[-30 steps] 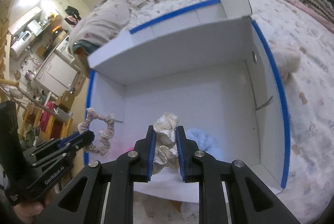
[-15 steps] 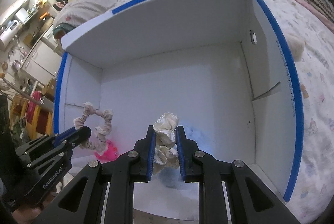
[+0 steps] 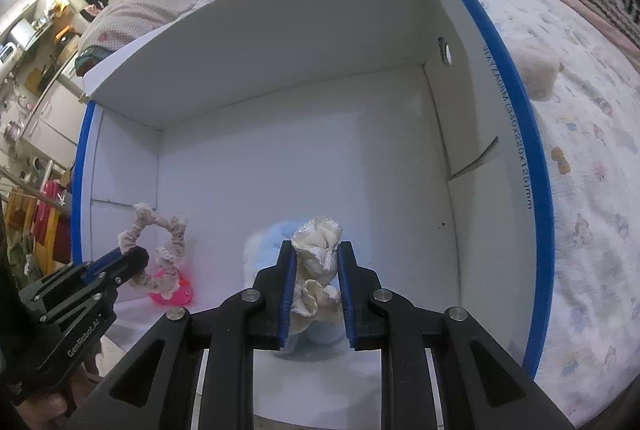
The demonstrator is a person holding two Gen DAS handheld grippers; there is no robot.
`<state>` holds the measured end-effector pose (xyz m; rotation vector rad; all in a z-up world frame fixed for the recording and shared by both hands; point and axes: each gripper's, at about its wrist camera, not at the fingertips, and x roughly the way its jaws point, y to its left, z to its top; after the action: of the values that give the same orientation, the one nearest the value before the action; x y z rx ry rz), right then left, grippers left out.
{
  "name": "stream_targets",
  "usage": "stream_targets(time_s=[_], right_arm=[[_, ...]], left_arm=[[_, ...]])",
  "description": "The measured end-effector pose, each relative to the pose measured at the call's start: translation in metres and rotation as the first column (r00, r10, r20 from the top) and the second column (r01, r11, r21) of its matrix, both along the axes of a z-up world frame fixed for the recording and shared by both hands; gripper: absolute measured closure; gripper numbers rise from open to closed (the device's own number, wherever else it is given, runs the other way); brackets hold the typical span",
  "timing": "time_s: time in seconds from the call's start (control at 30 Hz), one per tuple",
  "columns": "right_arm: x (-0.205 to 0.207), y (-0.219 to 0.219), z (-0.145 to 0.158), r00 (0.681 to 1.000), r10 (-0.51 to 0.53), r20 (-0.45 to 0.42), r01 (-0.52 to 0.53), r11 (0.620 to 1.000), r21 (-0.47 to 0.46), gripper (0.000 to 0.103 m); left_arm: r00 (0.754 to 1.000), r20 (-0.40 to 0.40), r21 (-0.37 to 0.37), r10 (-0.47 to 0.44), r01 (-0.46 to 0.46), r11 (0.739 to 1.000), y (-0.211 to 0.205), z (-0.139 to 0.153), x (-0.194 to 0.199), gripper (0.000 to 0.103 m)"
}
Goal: Organize soft objects
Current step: 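Carry both scrunchies into the box and open both tools to release them, then withdraw both tools from the box toward the items on the sheet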
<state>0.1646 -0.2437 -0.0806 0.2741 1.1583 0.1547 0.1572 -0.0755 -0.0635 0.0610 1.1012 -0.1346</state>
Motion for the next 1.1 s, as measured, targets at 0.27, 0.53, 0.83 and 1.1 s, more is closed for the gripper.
stream_targets(time_s=[0.27,0.53,0.83,1.1], right_arm=[[-0.001,-0.004,-0.001,1.000,-0.005,-0.004,0.006,1.000,0.014,0.063],[-0.003,-0.008,0.004,0.999,-0.045,0.028,0.045,0.999,0.009,0.025],[-0.002,-0.009,0.006,0.998,-0.053,0.032,0.053,0.998,0.018,0.022],[-0.008,-0.004,0.011,0.997,-0.063,0.041,0.061,0.998,0.030,0.022]], left_arm=[[1.000,0.013,0.002,0.003,-0.003,1.000,0.002,0.005,-0.005,0.091],[0.999,0.045,-0.006,0.022,-0.021,1.000,0.004,0.014,-0.008,0.040],[0.998,0.047,0.007,0.030,-0.030,1.000,0.007,0.017,-0.007,0.040],[0.996,0.068,-0.001,0.053,-0.053,0.999,0.013,0.027,-0.016,0.040]])
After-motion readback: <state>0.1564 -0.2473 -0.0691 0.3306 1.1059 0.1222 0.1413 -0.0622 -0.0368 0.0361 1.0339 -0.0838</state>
